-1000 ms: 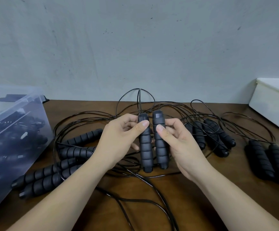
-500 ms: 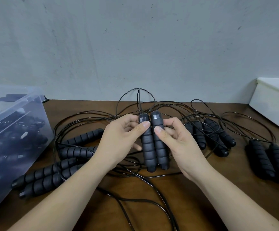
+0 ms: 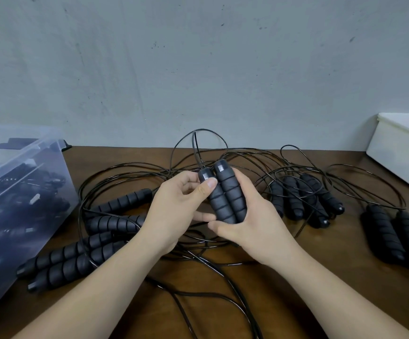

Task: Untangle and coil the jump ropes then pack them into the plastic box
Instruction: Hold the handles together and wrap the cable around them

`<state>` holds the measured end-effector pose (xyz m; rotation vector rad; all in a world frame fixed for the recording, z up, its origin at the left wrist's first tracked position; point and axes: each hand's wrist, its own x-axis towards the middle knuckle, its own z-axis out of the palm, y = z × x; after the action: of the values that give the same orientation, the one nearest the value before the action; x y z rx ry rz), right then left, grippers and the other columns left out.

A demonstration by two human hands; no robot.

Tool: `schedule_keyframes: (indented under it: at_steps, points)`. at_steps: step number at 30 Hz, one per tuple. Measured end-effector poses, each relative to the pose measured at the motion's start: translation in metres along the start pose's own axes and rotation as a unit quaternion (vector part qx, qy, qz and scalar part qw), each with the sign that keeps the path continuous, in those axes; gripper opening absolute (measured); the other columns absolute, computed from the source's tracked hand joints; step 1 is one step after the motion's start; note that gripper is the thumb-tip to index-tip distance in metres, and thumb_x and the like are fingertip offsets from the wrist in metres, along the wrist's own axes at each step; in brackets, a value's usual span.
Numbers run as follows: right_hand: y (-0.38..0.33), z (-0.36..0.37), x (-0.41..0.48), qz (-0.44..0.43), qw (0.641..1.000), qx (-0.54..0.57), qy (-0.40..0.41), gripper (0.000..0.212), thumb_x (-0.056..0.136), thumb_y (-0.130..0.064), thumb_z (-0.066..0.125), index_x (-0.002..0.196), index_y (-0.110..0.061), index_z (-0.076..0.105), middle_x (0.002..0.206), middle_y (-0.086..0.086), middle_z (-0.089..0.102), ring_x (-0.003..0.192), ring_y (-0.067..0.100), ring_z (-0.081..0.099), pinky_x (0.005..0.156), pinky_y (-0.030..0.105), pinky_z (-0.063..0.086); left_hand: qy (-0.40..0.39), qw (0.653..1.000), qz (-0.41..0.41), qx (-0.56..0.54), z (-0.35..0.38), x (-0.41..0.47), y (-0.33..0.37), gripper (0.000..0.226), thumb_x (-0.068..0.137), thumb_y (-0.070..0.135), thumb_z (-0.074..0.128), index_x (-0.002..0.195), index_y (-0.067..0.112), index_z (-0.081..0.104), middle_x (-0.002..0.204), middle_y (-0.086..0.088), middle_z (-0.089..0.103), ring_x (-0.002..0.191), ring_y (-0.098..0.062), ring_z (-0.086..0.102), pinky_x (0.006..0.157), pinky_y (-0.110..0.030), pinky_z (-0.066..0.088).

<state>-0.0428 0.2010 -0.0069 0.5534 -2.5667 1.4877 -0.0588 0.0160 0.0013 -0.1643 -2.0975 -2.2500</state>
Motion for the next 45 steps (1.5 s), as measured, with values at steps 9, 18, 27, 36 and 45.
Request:
schedule_keyframes:
  at_steps: [9, 18, 27, 36, 45]
  points:
    - [-0.038, -0.056, 0.017, -0.003, 0.988, -0.098, -0.117, 0.084, 0.074, -0.012, 0.085, 0.143, -0.048, 0.052, 0.126, -0.031, 0.069, 0.112, -0.004, 0.068, 0.09, 0.024, 0.055, 0.099, 0.872, 0.349, 0.329, -0.011, 0.004, 0.03, 0.03, 0.102, 0.033, 0.067, 0.129, 0.02, 0.062, 0.133, 0.009, 0.056, 0.133, -0.013, 0.054, 0.105, -0.029, 0.047]
    - [-0.127, -0.117, 0.052, -0.073, 0.967, -0.172, -0.172, 0.07, 0.075, -0.016, 0.089, 0.128, -0.046, 0.053, 0.105, -0.009, 0.073, 0.09, 0.017, 0.07, 0.085, 0.049, 0.06, 0.019, 0.906, 0.362, 0.219, -0.01, 0.037, 0.102, 0.044, 0.105, 0.045, 0.042, 0.105, 0.012, 0.072, 0.093, 0.001, 0.072, 0.087, -0.017, 0.068, 0.073, -0.034, 0.049]
    - [-0.122, -0.114, 0.069, -0.075, 0.991, -0.066, -0.094, 0.062, 0.076, -0.009, 0.092, 0.121, -0.037, 0.06, 0.104, -0.001, 0.075, 0.088, 0.025, 0.069, 0.082, 0.052, 0.056, 0.05, 0.914, 0.33, 0.23, -0.029, 0.048, 0.139, 0.039, 0.092, 0.061, 0.067, 0.089, 0.023, 0.067, 0.056, -0.014, 0.043, 0.051, -0.015, 0.035, 0.051, -0.027, 0.03]
    - [-0.134, -0.122, 0.06, -0.08, 0.992, -0.076, -0.055, 0.055, 0.076, -0.017, 0.091, 0.122, -0.041, 0.074, 0.107, -0.007, 0.08, 0.097, 0.013, 0.077, 0.094, 0.047, 0.061, -0.047, 0.95, 0.288, 0.107, -0.055, 0.061, 0.137, 0.064, 0.082, 0.081, 0.066, 0.073, 0.018, 0.059, 0.055, 0.004, 0.037, 0.049, -0.014, 0.028, 0.05, -0.022, 0.026]
    - [-0.122, -0.121, 0.068, -0.044, 0.973, 0.174, -0.143, 0.049, 0.066, -0.01, 0.082, 0.113, 0.001, 0.073, 0.075, 0.012, 0.055, 0.047, 0.014, 0.04, 0.042, 0.018, 0.029, -0.029, 0.891, 0.353, 0.285, -0.034, 0.063, 0.124, 0.031, 0.11, 0.052, 0.039, 0.087, 0.055, 0.06, 0.063, 0.0, 0.047, 0.054, -0.014, 0.042, 0.05, -0.028, 0.036]
